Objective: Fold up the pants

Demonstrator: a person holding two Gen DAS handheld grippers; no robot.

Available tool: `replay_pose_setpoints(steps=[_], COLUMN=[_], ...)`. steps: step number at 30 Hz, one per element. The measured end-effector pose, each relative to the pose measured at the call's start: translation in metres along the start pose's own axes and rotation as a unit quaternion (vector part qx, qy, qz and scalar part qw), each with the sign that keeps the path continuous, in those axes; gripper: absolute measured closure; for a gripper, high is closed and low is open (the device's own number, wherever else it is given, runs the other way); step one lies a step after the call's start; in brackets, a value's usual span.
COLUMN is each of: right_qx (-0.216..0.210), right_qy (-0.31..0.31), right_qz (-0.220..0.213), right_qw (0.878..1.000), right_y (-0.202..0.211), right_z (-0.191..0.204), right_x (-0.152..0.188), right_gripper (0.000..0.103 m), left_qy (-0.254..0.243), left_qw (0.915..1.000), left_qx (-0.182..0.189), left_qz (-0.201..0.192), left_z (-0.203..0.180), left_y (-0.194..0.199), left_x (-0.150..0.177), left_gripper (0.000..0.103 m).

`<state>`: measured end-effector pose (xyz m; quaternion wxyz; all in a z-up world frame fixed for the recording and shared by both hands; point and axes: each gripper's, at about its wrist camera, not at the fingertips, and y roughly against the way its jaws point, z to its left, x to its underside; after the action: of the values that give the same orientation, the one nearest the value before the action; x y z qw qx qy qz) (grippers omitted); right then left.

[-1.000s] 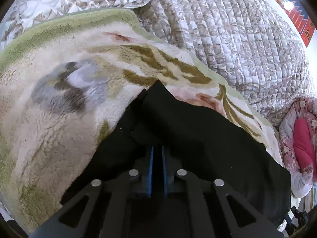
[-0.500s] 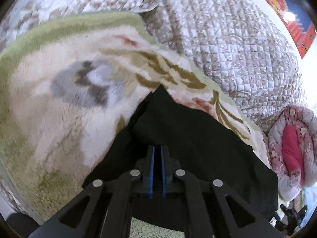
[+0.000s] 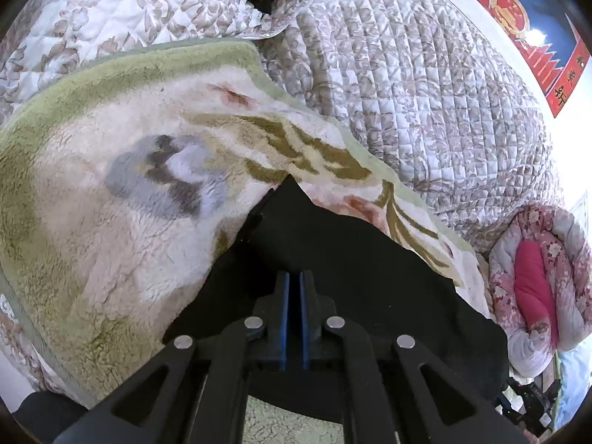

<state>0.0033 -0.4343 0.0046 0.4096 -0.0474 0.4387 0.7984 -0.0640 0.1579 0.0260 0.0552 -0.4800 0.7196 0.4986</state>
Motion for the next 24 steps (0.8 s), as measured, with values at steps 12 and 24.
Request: replay_pose_setpoints(steps=[12,24], right_qx=[-0.042,-0.044], right_qy=[-0.017,-0.016], right_qz=[-0.023,-0.04], right_qw=[0.999,0.998], right_y=[0.026,0.04], right_z=[-0.006,-0.005], right_x=[-0.005,-0.01], right_gripper=[0.095,0.103], left_qy=[0.0,0.014], left_qw=[1.0,0.9998], left_qx=[-0.003,0.01], left_qz=[0.009,0.011], left_z=[0.002,0.008], left_y=[0.004,0.013], left_x=[0.003,0.005], left_gripper=[0.097,0.1])
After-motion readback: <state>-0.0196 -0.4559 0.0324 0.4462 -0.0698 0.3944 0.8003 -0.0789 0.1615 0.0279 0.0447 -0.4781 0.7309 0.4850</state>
